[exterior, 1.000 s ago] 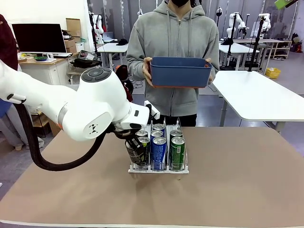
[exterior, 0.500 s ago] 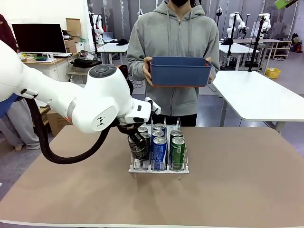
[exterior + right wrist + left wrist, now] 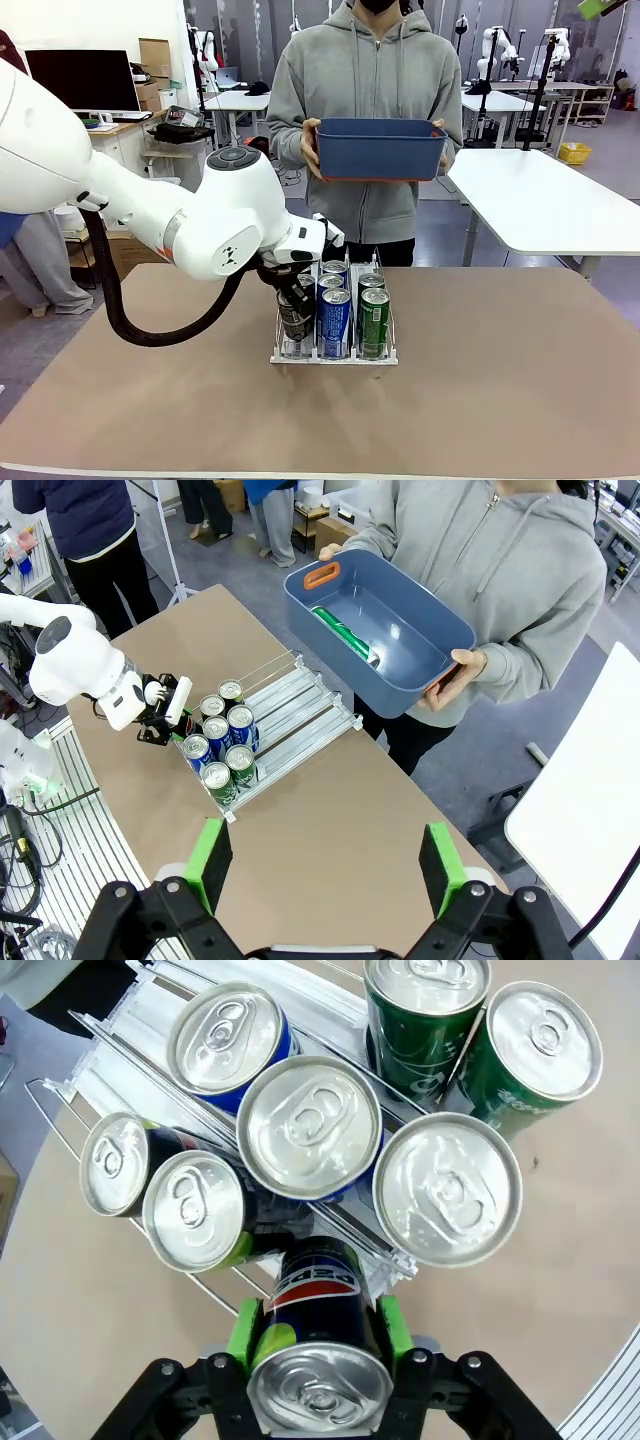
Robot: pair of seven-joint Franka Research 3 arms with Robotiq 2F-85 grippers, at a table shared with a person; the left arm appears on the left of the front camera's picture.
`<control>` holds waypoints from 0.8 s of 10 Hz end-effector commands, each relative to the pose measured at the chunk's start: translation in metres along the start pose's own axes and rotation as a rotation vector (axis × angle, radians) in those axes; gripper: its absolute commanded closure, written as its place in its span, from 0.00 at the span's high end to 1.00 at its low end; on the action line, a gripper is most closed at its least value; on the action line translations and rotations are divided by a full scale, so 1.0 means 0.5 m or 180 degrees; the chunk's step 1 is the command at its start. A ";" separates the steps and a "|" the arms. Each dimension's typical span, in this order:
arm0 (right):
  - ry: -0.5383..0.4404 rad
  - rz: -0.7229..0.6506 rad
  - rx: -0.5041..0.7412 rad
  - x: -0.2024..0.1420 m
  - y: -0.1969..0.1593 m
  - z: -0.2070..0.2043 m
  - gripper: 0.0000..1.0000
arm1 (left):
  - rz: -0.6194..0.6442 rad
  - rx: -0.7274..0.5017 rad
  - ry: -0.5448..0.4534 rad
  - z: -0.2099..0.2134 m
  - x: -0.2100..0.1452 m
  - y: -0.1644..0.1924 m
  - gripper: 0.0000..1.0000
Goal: Fill the beverage cans into the dispenser.
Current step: Place the picked Pepsi coke in the line of the Automatic Can Dispenser with the same cans.
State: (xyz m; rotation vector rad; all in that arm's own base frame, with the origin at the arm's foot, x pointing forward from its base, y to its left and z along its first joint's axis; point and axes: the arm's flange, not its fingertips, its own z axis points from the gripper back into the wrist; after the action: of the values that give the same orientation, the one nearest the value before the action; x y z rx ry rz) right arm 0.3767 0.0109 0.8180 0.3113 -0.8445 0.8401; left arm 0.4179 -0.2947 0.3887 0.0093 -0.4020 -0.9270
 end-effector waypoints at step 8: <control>0.0001 -0.0003 0.0016 -0.004 0.002 -0.001 1.00 | -0.0029 -0.0245 0.0145 -0.013 0.019 0.035 0.73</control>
State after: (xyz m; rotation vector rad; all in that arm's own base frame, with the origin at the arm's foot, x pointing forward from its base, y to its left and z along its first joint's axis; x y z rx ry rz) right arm 0.3767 0.0109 0.8180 0.3112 -0.8445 0.8401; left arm 0.4332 -0.2983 0.3764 -0.0377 -0.3109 -0.9308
